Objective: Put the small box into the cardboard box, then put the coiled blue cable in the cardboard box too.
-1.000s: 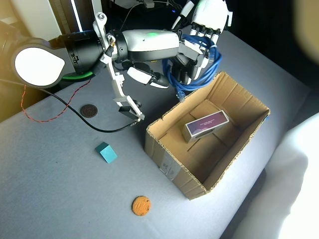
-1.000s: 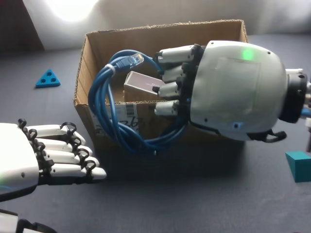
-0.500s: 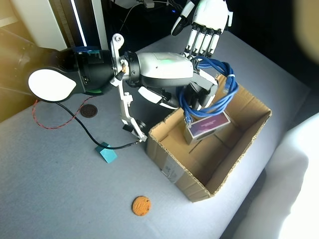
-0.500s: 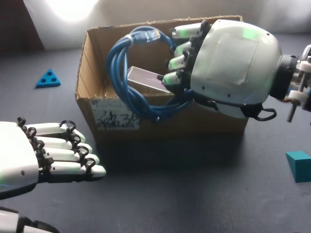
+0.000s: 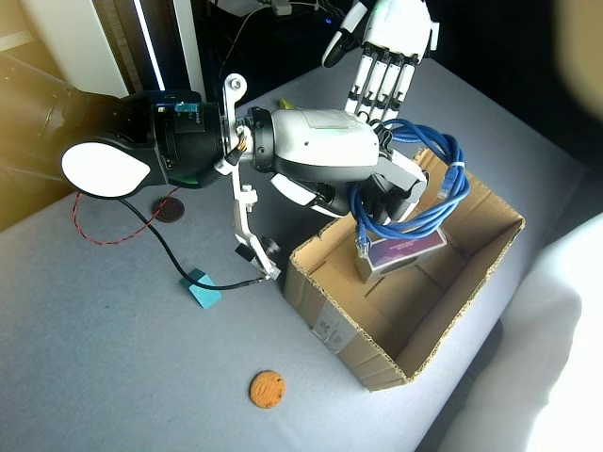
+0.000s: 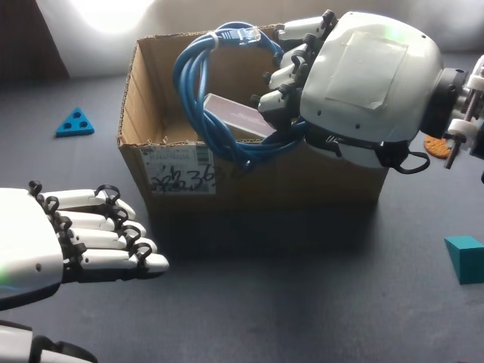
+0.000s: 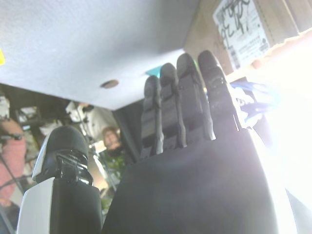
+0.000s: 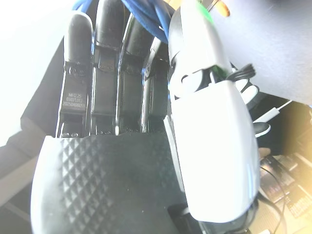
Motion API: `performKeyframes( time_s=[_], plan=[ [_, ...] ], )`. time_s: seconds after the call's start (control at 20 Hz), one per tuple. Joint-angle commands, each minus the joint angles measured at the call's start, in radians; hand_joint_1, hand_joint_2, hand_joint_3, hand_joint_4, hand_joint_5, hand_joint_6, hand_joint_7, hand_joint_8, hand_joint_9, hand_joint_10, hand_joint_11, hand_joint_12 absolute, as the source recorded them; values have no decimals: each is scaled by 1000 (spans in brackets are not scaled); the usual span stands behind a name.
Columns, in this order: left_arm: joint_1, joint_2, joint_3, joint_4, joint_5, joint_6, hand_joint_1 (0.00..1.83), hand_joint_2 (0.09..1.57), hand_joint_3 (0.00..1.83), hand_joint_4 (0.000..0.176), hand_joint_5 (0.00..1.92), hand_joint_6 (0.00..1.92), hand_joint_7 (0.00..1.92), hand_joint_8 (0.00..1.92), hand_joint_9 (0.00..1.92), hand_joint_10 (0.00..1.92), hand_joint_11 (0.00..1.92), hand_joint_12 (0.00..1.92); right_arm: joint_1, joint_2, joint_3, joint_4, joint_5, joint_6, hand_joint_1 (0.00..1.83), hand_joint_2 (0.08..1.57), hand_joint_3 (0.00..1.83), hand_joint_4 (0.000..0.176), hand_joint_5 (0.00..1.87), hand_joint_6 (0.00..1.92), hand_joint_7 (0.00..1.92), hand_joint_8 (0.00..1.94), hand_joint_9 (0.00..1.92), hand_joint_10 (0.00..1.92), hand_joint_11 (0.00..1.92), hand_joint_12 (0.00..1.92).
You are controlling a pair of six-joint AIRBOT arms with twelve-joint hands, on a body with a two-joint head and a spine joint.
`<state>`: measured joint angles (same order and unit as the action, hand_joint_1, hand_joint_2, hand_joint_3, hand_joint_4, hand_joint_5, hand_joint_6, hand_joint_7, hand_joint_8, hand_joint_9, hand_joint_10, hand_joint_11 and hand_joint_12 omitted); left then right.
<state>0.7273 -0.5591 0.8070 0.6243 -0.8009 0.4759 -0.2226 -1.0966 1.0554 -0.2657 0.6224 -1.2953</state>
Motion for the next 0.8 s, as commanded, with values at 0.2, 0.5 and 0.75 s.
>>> performKeyframes(
  time_s=[0.2, 0.5, 0.75],
  plan=[
    [-13, 3, -3, -39, -94, 2, 145, 1228, 4, 0, 246, 0, 265, 0, 231, 1, 0, 493, 34, 12, 1, 35, 119, -3, 1209, 1126, 0, 32, 970, 1014, 960, 1057, 860, 885, 519, 1435],
    [-14, 3, -1, -39, -94, 2, 172, 1214, 0, 0, 302, 5, 330, 9, 289, 13, 0, 583, 41, 11, 14, 92, 136, -22, 1208, 1130, 1, 27, 981, 1008, 927, 1094, 858, 863, 547, 1399],
    [-14, 3, -1, -40, -94, 2, 183, 1213, 0, 0, 299, 3, 329, 3, 284, 4, 0, 590, 51, 9, 36, 149, 131, -1, 1209, 1129, 0, 25, 990, 994, 930, 1088, 855, 875, 522, 1426]
  ],
)
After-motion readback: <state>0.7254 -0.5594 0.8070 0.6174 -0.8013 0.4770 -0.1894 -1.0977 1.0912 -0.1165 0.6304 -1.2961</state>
